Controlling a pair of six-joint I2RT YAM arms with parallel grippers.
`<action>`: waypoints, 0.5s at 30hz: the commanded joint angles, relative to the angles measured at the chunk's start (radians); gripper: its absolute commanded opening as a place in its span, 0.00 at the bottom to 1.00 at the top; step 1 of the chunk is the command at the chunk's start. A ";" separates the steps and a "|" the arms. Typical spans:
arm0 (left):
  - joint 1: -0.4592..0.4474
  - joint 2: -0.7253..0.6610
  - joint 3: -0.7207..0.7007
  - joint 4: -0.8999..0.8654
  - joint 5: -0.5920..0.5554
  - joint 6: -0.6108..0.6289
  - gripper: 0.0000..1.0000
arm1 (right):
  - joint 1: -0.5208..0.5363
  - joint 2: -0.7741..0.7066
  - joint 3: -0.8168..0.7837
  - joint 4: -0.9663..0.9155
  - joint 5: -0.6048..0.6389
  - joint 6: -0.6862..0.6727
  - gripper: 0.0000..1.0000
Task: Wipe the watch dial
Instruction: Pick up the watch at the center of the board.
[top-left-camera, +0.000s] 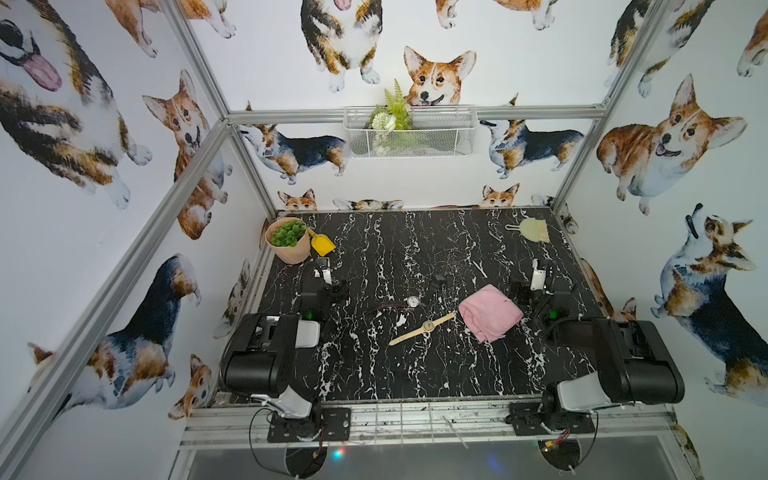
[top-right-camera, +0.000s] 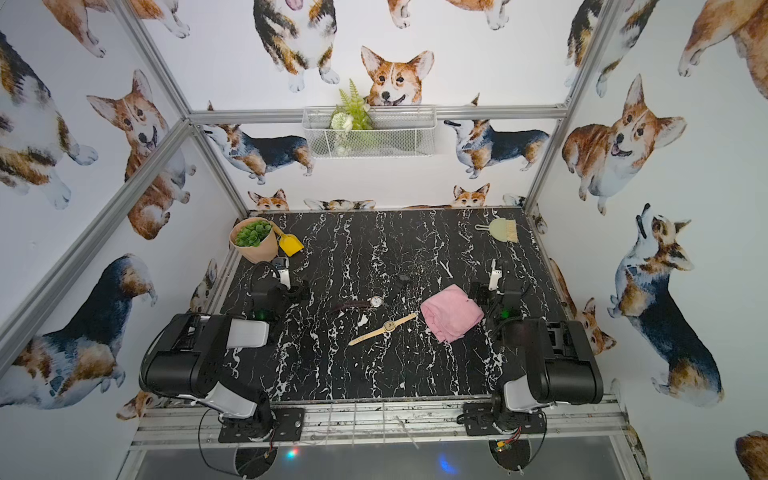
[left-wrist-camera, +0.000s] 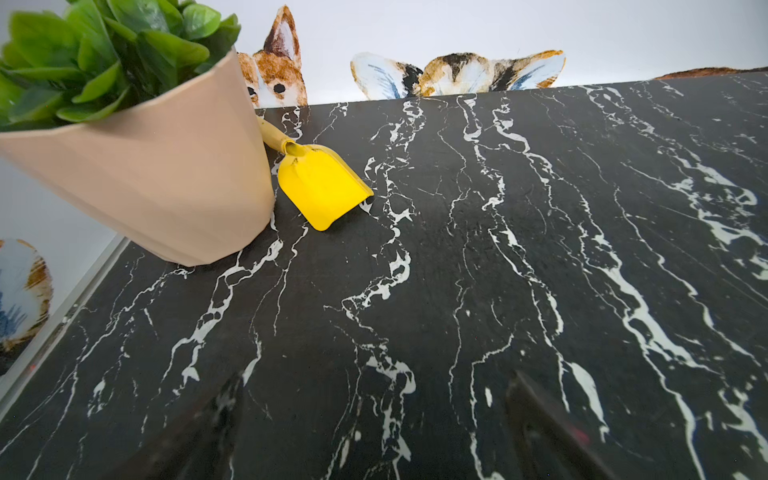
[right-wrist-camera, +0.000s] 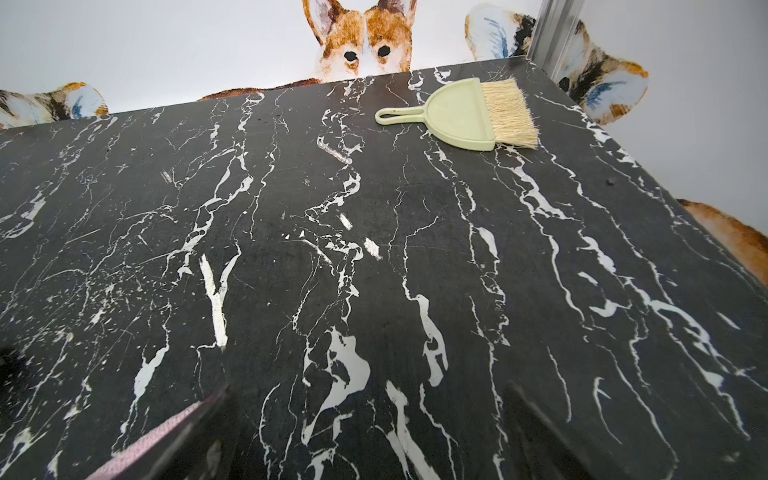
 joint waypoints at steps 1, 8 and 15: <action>0.002 -0.005 -0.003 0.036 0.002 0.008 1.00 | 0.000 0.000 0.004 0.058 -0.008 -0.012 1.00; 0.000 -0.005 -0.005 0.038 -0.003 0.011 1.00 | -0.001 0.000 0.005 0.058 -0.008 -0.012 1.00; 0.000 -0.005 -0.003 0.035 0.001 0.008 1.00 | -0.001 0.001 0.004 0.058 -0.008 -0.012 1.00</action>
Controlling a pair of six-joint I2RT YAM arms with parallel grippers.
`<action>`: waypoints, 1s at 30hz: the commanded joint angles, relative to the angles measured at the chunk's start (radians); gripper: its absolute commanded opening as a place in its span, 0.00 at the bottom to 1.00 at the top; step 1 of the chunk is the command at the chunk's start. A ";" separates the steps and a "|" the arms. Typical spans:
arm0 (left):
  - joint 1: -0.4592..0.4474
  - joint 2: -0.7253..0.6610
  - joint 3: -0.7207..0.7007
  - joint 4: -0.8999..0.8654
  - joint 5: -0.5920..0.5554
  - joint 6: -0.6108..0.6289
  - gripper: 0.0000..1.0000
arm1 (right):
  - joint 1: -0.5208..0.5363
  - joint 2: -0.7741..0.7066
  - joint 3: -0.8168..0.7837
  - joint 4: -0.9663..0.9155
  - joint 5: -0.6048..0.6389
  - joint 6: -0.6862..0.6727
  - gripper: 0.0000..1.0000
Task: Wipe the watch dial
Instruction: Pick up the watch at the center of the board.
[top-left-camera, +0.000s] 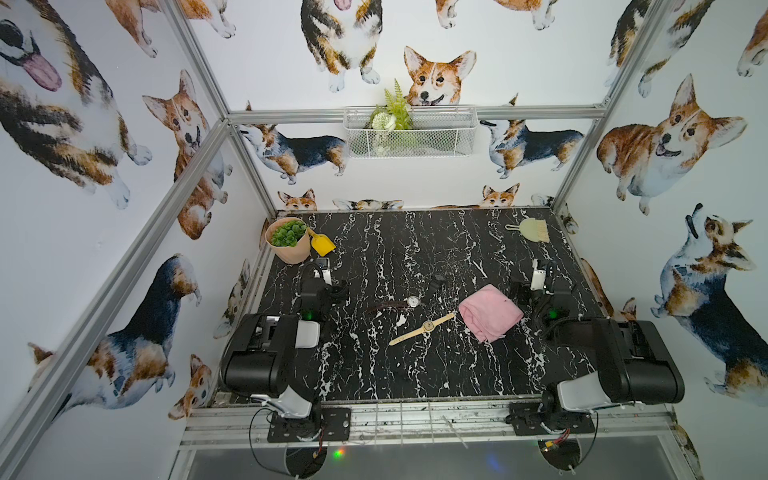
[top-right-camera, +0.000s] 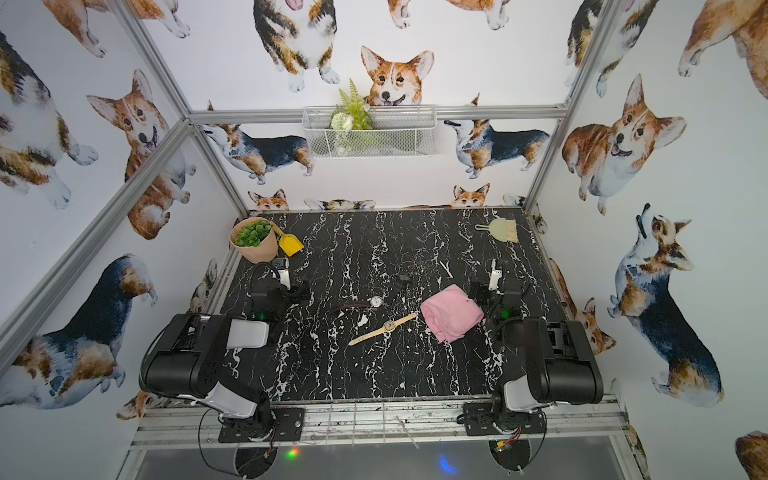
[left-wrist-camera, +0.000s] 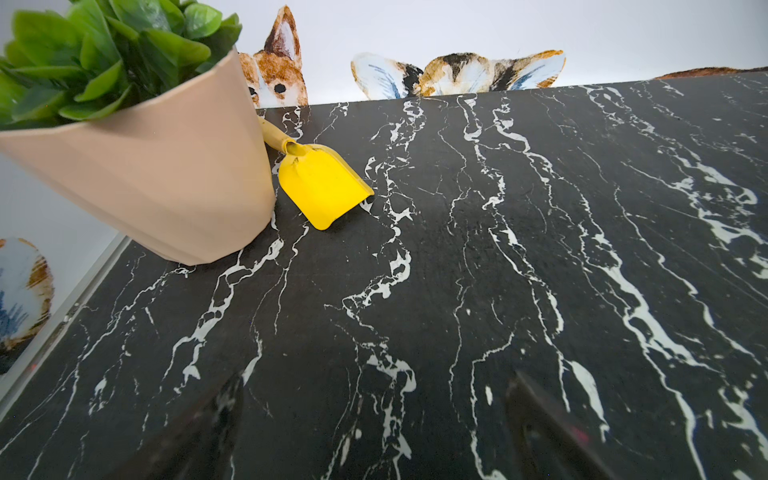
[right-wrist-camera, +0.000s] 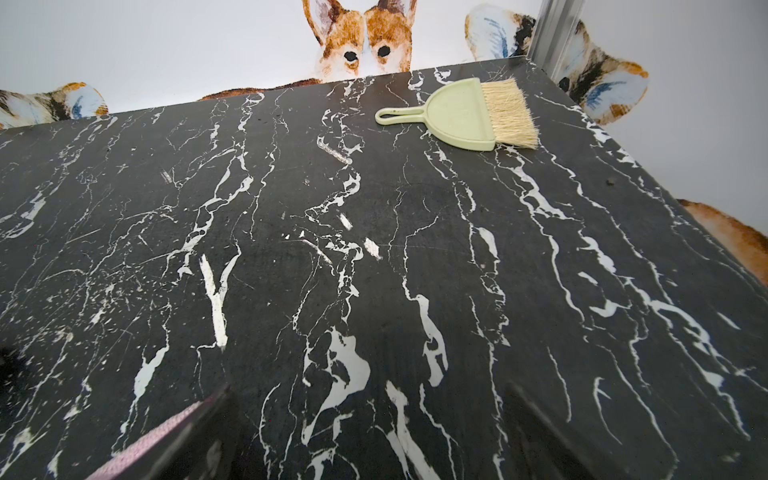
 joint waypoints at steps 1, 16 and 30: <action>0.000 -0.004 -0.001 0.029 0.002 0.008 1.00 | -0.001 0.002 0.004 0.058 -0.008 -0.013 1.00; 0.012 -0.002 0.010 0.015 0.024 0.001 1.00 | -0.001 0.002 0.005 0.055 -0.008 -0.012 1.00; 0.018 -0.003 0.010 0.013 0.032 -0.002 1.00 | -0.001 0.002 0.004 0.059 0.017 -0.002 1.00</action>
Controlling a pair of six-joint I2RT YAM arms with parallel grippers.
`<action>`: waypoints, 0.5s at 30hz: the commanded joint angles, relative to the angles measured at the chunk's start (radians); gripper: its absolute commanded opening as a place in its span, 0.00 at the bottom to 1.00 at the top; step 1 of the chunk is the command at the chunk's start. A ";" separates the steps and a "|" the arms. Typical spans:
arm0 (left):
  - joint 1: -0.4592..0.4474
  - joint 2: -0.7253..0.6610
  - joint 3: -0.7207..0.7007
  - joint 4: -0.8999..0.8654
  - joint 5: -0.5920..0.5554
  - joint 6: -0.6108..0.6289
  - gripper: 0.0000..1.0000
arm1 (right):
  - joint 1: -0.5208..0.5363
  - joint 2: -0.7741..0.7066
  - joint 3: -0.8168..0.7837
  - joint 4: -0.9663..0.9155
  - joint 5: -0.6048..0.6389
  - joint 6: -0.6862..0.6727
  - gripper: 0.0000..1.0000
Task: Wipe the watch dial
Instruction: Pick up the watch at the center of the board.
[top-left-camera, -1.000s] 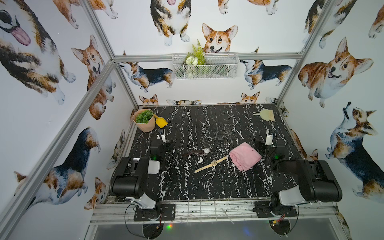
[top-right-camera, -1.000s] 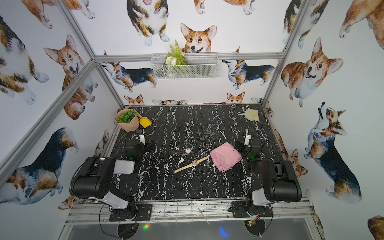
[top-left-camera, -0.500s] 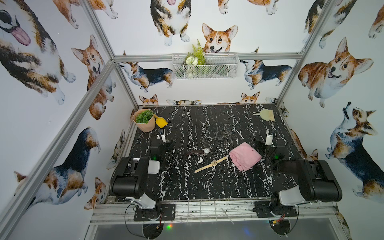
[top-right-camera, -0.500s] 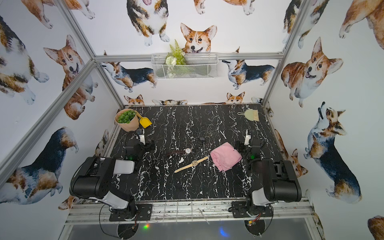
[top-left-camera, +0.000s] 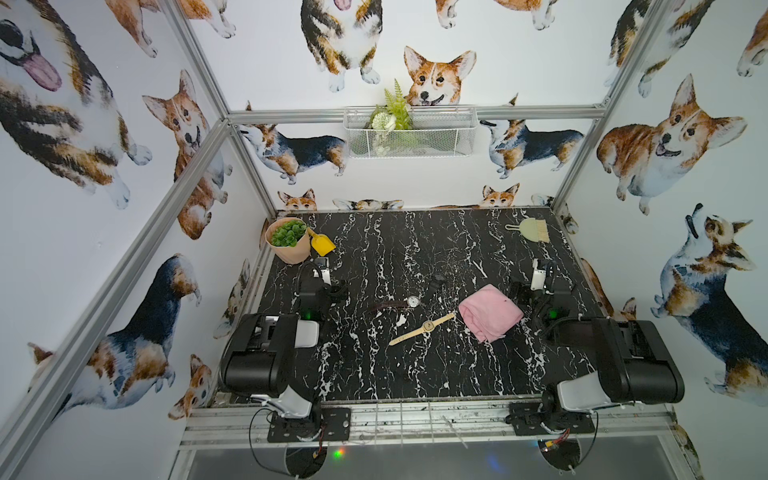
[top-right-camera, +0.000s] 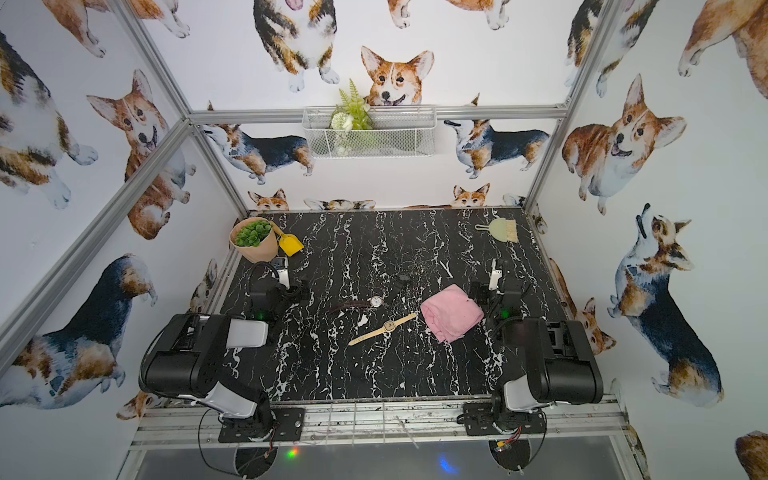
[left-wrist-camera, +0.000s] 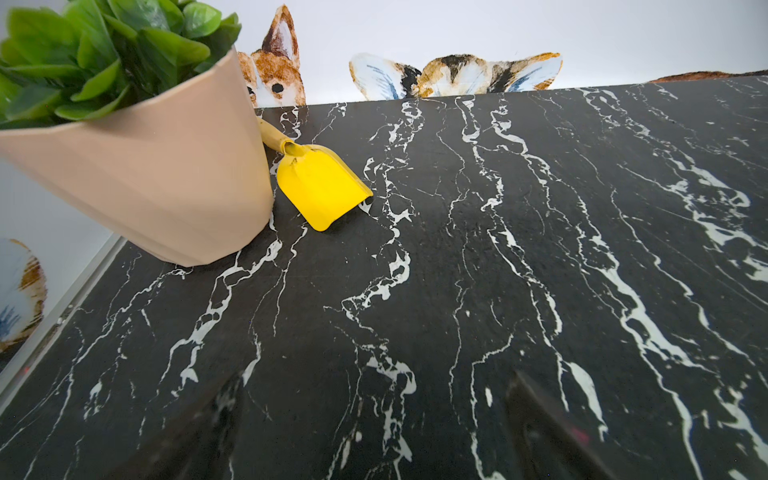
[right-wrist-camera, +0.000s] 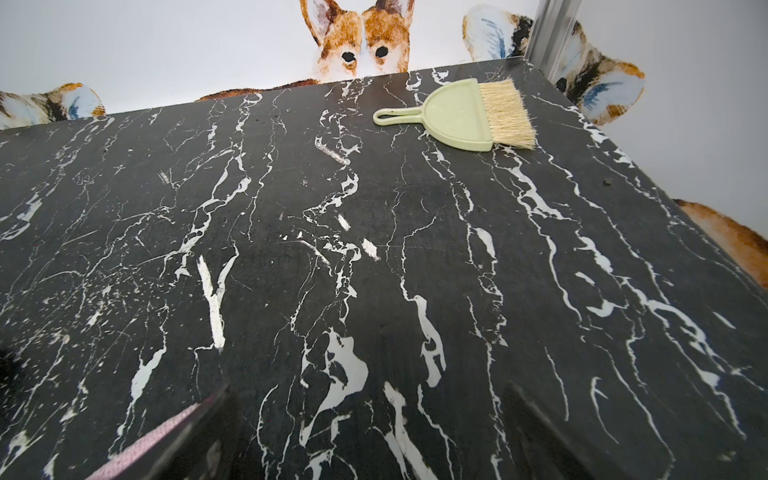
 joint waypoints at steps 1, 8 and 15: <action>0.002 -0.003 0.006 0.015 0.010 0.001 1.00 | -0.001 0.001 0.003 0.058 0.006 -0.002 1.00; 0.003 -0.004 0.005 0.015 0.010 0.001 1.00 | -0.001 -0.002 0.004 0.052 0.010 0.002 1.00; 0.001 -0.005 0.003 0.019 0.007 0.002 1.00 | 0.000 -0.002 0.004 0.053 0.010 0.004 1.00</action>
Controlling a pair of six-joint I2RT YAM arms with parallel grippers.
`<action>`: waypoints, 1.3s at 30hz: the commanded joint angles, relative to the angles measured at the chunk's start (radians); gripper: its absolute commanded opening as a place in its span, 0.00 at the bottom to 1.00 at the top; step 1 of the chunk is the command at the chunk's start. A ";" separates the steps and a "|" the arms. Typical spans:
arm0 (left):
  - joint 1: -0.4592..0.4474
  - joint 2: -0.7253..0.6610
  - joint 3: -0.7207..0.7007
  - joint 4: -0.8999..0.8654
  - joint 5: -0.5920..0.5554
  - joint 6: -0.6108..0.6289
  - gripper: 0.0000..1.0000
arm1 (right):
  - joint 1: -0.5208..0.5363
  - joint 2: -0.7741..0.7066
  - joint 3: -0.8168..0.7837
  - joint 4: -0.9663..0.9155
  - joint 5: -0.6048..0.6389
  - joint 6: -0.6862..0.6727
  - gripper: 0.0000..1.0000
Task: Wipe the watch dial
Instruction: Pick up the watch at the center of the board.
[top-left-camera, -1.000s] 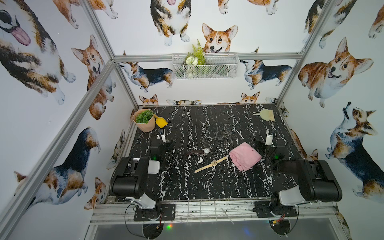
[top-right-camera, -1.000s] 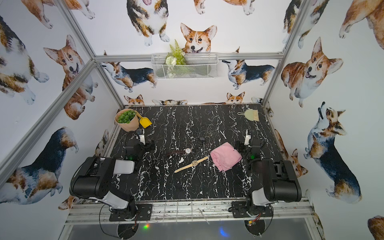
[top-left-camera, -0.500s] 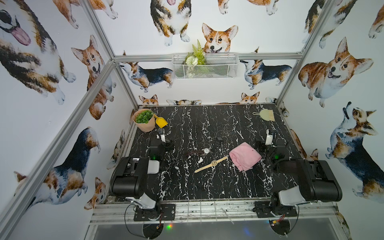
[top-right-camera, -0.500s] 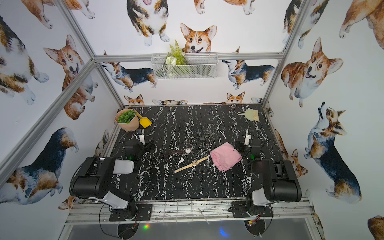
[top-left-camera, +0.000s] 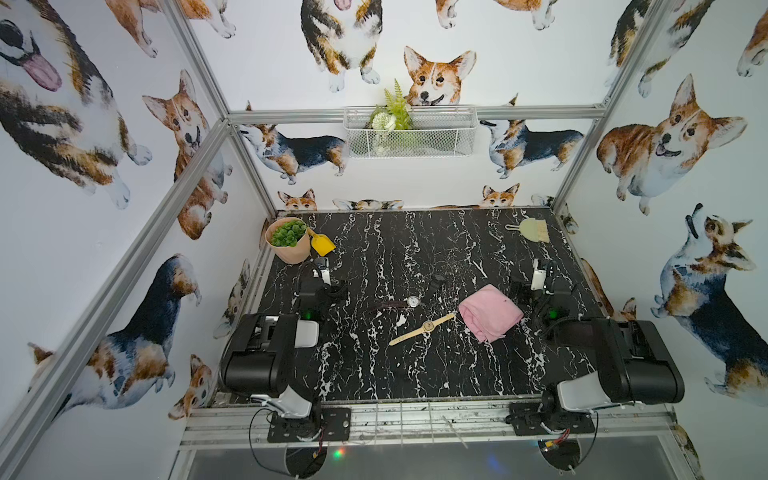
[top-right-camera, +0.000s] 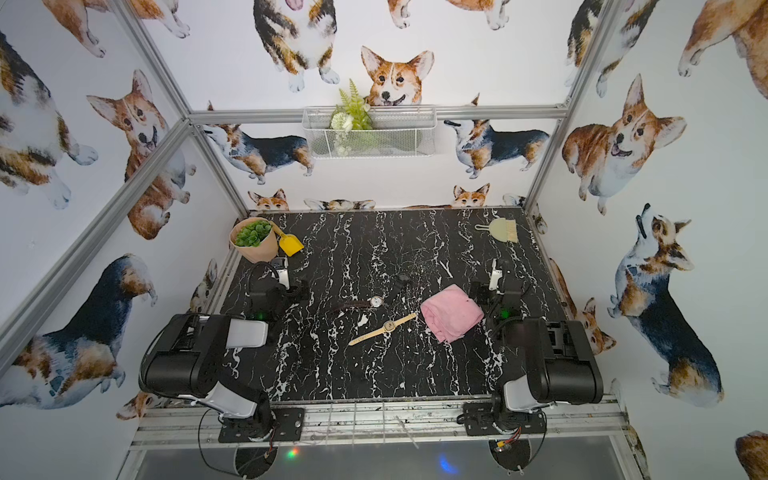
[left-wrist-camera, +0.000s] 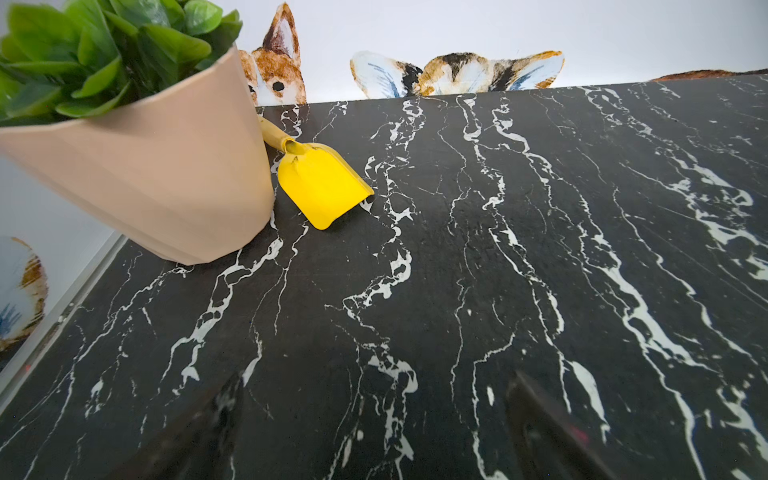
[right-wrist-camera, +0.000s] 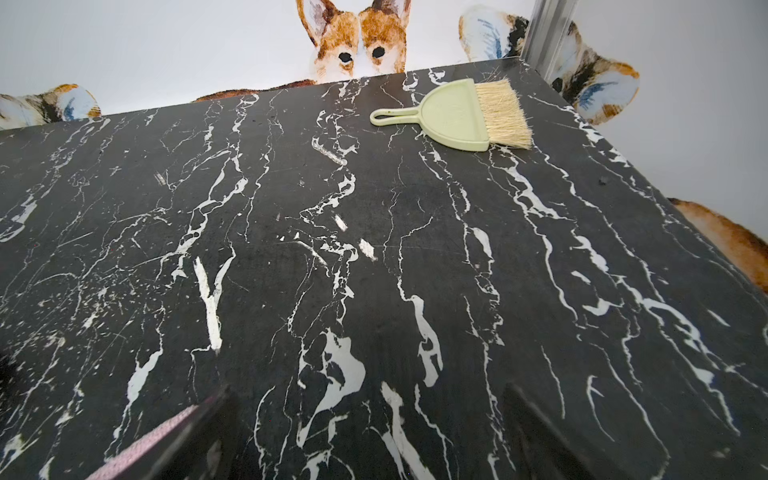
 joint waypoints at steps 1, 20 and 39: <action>0.000 -0.004 0.003 0.022 0.005 0.003 1.00 | 0.000 -0.002 0.004 0.052 0.008 0.000 1.00; -0.008 -0.005 -0.010 0.044 0.004 0.014 1.00 | -0.001 -0.002 0.005 0.052 0.007 0.000 1.00; -0.008 -0.004 0.003 0.026 -0.005 0.007 1.00 | 0.000 -0.002 0.004 0.052 0.007 0.001 1.00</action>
